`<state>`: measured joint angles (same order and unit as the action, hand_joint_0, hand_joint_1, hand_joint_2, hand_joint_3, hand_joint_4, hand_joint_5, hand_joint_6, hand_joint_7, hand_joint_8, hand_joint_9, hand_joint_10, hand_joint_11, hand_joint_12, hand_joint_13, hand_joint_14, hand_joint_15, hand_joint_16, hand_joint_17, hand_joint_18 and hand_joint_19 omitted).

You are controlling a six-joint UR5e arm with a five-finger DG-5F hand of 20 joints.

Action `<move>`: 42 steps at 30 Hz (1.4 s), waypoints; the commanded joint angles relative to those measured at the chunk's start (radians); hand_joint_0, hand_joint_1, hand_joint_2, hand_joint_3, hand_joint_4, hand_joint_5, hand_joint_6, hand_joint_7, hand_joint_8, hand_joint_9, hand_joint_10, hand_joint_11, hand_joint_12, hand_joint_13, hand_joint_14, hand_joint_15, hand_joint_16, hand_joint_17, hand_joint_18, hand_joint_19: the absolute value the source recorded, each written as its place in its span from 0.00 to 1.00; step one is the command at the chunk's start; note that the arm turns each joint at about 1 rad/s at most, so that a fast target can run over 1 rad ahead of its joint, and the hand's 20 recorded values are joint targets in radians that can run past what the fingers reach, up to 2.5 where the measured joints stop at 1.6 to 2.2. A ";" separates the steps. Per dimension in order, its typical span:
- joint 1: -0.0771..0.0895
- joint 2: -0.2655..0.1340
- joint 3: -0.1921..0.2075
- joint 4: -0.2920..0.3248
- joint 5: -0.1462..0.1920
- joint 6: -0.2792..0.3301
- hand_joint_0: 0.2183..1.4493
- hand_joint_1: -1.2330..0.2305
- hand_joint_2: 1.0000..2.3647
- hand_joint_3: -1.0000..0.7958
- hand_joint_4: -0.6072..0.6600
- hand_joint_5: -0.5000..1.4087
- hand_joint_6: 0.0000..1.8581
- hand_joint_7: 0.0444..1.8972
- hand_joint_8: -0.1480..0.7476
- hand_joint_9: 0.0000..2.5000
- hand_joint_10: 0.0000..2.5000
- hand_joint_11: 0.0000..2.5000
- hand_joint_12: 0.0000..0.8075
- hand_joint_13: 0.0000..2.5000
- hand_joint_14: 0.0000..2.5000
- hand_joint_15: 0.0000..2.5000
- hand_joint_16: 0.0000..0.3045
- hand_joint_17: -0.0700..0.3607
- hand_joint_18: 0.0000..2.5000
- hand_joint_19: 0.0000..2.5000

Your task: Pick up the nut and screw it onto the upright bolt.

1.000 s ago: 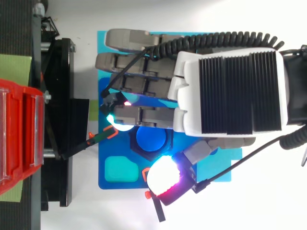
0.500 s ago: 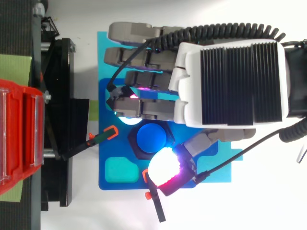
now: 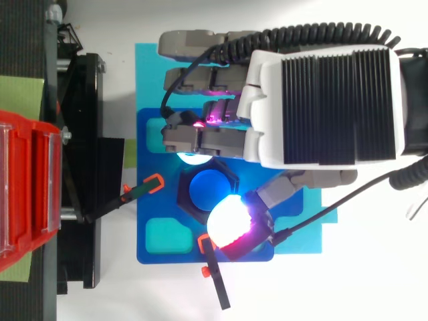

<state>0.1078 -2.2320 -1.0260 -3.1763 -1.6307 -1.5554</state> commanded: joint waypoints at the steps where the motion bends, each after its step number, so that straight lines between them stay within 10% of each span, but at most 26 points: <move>1: -0.010 0.000 0.017 -0.001 0.000 -0.011 0.25 0.68 0.00 0.28 0.60 0.28 0.27 0.71 0.48 0.42 0.00 0.00 0.27 0.24 0.00 0.00 0.05 0.25 0.07 0.00; 20: -0.028 0.000 0.046 -0.001 -0.014 -0.026 0.23 0.70 0.00 0.28 0.68 0.22 0.27 0.41 0.44 0.35 0.00 0.00 0.31 0.17 0.00 0.00 0.07 0.28 0.01 0.00; 42: 0.019 -0.002 -0.012 0.068 -0.008 0.032 0.21 0.76 0.00 0.28 0.66 0.20 0.27 0.33 0.40 0.20 0.00 0.00 0.36 0.03 0.00 0.00 0.11 0.34 0.00 0.00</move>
<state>0.1255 -2.2325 -1.0284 -3.1313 -1.6403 -1.5391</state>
